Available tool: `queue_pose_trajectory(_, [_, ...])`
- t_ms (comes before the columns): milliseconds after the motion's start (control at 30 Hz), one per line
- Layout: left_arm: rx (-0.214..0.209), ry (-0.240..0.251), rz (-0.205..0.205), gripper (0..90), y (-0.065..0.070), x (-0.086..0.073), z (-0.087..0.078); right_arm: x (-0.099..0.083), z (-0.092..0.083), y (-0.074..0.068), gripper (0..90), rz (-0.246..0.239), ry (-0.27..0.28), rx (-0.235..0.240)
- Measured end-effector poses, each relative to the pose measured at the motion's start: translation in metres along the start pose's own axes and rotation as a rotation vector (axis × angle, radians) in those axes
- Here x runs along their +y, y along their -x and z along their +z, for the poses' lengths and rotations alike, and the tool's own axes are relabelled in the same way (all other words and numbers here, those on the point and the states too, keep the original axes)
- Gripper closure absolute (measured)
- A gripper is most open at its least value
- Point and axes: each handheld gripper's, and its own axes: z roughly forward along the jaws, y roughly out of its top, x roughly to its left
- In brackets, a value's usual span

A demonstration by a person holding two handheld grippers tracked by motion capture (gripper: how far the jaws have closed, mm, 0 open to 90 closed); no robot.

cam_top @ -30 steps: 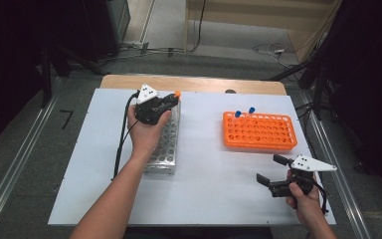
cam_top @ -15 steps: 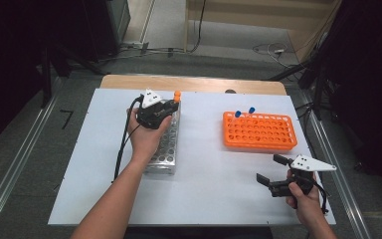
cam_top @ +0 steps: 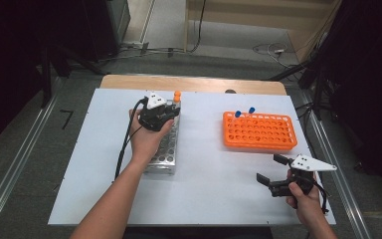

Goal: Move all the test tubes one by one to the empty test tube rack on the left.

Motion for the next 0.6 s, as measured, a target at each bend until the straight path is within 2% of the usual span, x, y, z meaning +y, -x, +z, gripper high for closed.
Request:
queue_pose_trajectory(100, [-0.015,-0.031,-0.016,73.4,-0.002,-0.001,0.002,0.000,0.001,0.001,0.0,-0.001,0.001,-0.002])
queue_pose_trajectory(233, [-0.013,-0.027,-0.024,66.9,-0.002,0.000,-0.001,0.000,0.002,0.001,0.0,0.001,-0.004,-0.002])
queue_pose_trajectory(333, [-0.024,-0.009,-0.039,62.0,-0.004,0.001,-0.004,0.000,0.002,0.000,0.0,0.001,-0.003,-0.003])
queue_pose_trajectory(467, [-0.026,0.029,-0.032,50.4,0.000,0.003,-0.010,0.001,0.003,0.000,0.0,0.001,0.001,-0.001])
queue_pose_trajectory(600, [-0.068,0.056,-0.042,37.8,0.002,0.004,-0.016,0.001,0.003,0.000,0.0,0.004,-0.001,-0.003])
